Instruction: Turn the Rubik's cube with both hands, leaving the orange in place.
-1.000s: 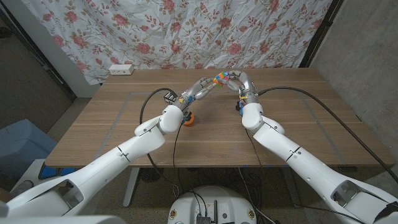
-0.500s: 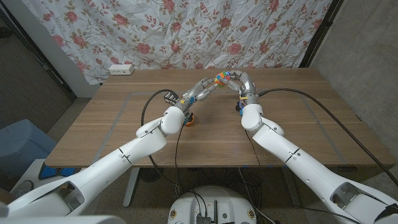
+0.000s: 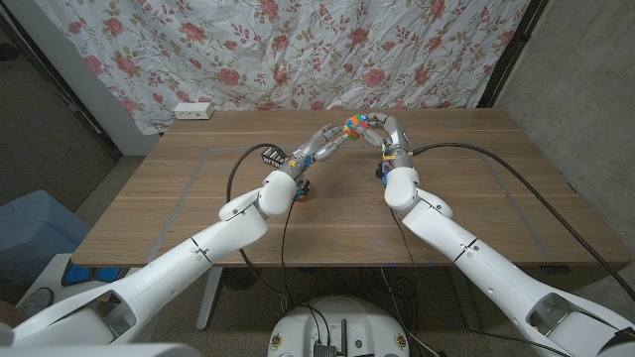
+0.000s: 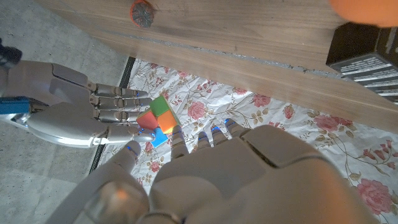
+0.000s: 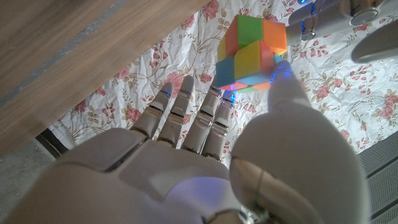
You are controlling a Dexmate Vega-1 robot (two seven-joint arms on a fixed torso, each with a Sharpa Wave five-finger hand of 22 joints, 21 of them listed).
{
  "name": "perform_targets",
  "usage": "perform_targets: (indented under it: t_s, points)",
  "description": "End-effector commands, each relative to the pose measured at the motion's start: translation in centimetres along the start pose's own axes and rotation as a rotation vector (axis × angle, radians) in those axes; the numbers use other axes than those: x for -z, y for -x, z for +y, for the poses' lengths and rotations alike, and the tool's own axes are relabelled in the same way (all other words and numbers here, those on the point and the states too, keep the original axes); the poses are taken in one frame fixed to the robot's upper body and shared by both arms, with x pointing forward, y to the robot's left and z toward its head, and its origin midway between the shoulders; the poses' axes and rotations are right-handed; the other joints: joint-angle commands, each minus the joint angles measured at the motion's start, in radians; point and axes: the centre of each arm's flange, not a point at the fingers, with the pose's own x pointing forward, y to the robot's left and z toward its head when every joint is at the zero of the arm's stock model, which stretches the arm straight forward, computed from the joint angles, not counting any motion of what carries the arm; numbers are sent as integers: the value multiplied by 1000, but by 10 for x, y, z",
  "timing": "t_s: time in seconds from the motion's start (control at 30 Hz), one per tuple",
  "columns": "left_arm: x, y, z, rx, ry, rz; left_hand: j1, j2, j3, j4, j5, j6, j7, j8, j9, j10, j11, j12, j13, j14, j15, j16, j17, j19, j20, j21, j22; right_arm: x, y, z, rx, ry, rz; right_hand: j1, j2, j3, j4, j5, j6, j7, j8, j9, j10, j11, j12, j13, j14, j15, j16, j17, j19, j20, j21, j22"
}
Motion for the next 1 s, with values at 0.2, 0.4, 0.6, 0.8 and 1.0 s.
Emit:
perform_targets:
  t_s: [0.2, 0.4, 0.6, 0.8, 1.0]
  points:
    - [0, -1, -6, 3, 10, -4, 8, 121, 13, 0, 7, 5, -1, 3, 5, -45, 5, 1, 2, -123, -2, 1, 2, -27, 8, 7, 0, 2, 1, 4, 23, -32, 14, 78, 64, -1, 0, 5, 69, -57, 8, 4, 51, -42, 9, 7, 11, -147, 11, 4, 6, -2, 4, 2]
    - [0, -2, -6, 0, 10, -1, 8, 121, 15, 0, 7, 6, -1, 3, 5, -45, 4, 1, 2, -123, -3, 1, 2, -27, 7, 7, -1, 3, 0, 5, 31, -41, 18, 79, 65, -2, 0, 5, 70, -57, 9, 4, 51, -42, 7, 7, 12, -147, 13, 4, 7, -2, 4, 2]
    - [-1, -4, -7, -1, 14, -2, 8, 120, 18, 0, 7, 7, 0, 3, 5, -45, 5, 1, 2, -122, -4, 0, 2, -27, 8, 7, -1, 3, -1, 7, 38, -45, 18, 82, 65, -3, 0, 5, 70, -57, 9, 4, 52, -42, 8, 8, 12, -147, 15, 5, 7, -3, 4, 2]
    - [-1, -6, -7, -1, 15, -4, 8, 120, 20, 0, 7, 8, 0, 3, 5, -44, 5, 1, 2, -122, -3, 0, 2, -26, 7, 7, -1, 5, -1, 8, 46, -53, 20, 85, 67, -4, 0, 4, 71, -57, 9, 4, 50, -42, 5, 8, 13, -147, 17, 6, 7, -3, 4, 2]
    - [-2, -8, -8, -4, 17, -7, 8, 120, 22, 0, 7, 9, 1, 3, 5, -44, 5, 1, 2, -123, -4, 0, 2, -26, 8, 7, -1, 5, -2, 9, 50, -60, 20, 88, 68, -5, 0, 4, 71, -57, 9, 5, 53, -42, 6, 10, 14, -147, 20, 7, 7, -4, 3, 2]
